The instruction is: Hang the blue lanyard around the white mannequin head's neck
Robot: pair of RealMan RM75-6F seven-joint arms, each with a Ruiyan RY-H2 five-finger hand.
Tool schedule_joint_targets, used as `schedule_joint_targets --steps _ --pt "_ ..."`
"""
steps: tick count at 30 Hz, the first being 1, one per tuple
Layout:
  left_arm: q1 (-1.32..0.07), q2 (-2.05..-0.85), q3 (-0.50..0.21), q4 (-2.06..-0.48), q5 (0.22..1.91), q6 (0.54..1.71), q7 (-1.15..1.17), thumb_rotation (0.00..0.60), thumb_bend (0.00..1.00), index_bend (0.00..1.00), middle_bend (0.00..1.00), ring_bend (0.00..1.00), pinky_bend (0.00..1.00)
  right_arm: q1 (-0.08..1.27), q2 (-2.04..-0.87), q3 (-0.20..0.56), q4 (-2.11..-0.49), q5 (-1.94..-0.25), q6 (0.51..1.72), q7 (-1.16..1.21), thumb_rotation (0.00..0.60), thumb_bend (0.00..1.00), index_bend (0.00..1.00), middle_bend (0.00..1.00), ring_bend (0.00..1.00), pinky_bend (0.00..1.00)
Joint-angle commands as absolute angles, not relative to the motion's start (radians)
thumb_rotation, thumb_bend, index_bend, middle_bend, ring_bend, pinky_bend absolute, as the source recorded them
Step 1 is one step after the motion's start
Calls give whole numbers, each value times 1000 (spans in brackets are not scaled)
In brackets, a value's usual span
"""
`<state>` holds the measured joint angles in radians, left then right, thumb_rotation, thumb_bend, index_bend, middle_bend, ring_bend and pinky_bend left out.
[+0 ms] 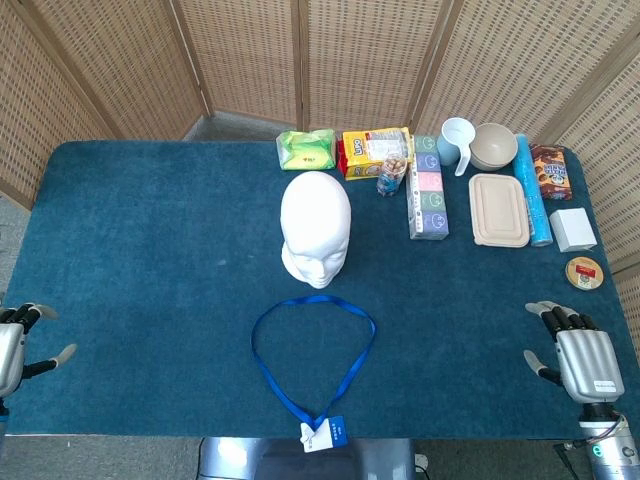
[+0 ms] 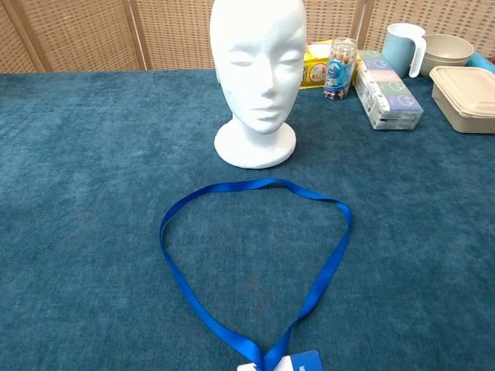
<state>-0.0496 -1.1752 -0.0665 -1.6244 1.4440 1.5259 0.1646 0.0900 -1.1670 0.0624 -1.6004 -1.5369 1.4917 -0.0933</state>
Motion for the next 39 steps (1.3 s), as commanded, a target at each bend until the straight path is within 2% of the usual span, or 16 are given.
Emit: schedule_joint_targets --steps 1,17,28,31,36,39 --pt "-51 -1176 -66 -1622 1441 1522 166 484 117 417 421 422 298 92 -1168 63 -1601 -1535 1489 -95 600 262 250 279 313 338" --pt "-47 -1168 -70 -1636 1445 1536 153 483 118 417 421 422 298 114 -1181 66 -1599 -1544 1468 -78 600 262 250 283 314 343" --pt "-57 -1157 -76 -1640 1439 1523 149 484 117 417 421 422 298 178 -1231 102 -1609 -1512 1394 -81 600 262 250 290 318 355" --pt "-63 -1156 -83 -1638 1433 1517 148 486 117 417 421 422 298 205 -1257 121 -1613 -1497 1369 -93 600 263 250 328 363 418" --pt "-81 -1156 -102 -1629 1410 1497 148 491 117 417 421 422 298 238 -1331 158 -1625 -1444 1355 -196 600 261 250 395 528 652" --pt "-99 -1162 -114 -1619 1398 1475 151 490 118 416 421 422 298 262 -1390 185 -1637 -1394 1345 -295 600 257 250 407 599 733"
